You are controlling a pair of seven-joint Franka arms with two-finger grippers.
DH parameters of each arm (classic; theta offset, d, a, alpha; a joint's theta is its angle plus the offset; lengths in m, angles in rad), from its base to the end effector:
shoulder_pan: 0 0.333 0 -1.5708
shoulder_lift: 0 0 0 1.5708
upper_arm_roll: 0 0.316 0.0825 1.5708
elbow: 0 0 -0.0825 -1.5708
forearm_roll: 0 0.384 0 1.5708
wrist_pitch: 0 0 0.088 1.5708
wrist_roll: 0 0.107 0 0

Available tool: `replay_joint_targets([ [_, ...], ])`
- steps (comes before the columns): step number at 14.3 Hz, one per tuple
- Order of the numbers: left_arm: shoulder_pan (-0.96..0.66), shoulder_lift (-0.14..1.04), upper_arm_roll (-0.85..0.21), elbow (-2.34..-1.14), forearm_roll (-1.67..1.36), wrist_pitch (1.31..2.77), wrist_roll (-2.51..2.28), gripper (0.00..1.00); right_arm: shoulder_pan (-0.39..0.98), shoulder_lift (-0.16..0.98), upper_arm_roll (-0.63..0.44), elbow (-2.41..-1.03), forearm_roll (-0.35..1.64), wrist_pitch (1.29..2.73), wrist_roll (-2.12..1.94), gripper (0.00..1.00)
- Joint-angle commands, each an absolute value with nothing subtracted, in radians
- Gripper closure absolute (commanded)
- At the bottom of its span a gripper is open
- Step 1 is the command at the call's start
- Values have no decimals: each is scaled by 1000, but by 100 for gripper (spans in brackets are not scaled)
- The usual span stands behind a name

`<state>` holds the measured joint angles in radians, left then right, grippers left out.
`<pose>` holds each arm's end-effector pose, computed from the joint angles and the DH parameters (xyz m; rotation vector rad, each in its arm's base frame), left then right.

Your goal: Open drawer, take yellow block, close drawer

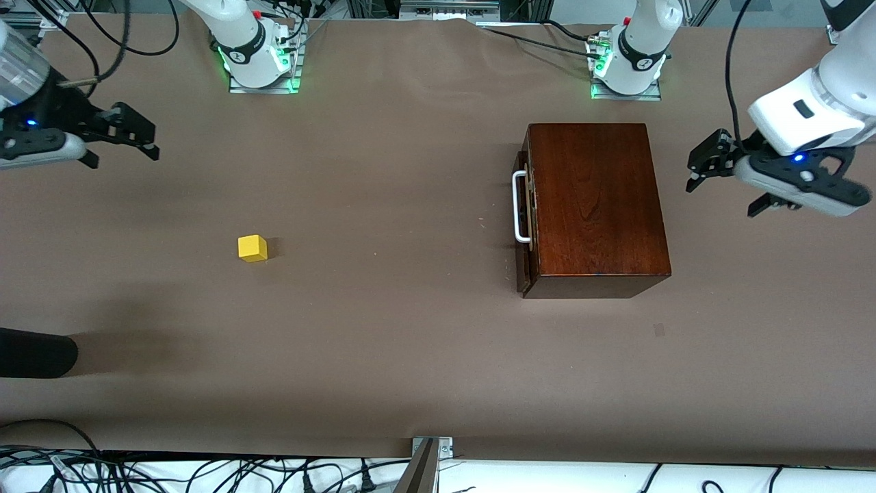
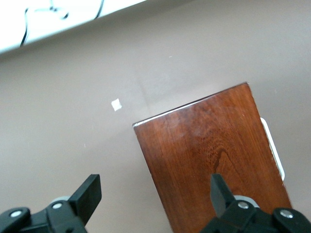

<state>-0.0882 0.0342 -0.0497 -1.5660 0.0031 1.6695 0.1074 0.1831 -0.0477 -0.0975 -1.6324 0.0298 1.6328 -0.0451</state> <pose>0.5694 -0.0782 0.6165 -3.1158 0.3843 -0.1089 0.5434 0.0484 0.6270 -3.0988 -0.2010 -0.0732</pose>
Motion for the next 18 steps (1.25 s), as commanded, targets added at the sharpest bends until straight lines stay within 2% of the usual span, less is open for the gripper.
replay_joint_targets([
  [1, -49, -72, -40, -1721, -8, 1713, 5, 0, 172, -41, -91, -1611, 5, 1637, -55, 0],
  [5, -48, -49, 11, -1717, -8, 1683, 5, 0, 175, -34, -87, -1611, -18, 1646, -54, 0],
  [8, -46, 21, 31, -1654, -6, 1666, 9, 0, 181, -25, -86, -1611, -21, 1643, -40, 0],
  [18, -57, 38, 18, -1618, 6, 1623, 12, 0, 186, -26, -74, -1614, -17, 1634, -44, 0],
])
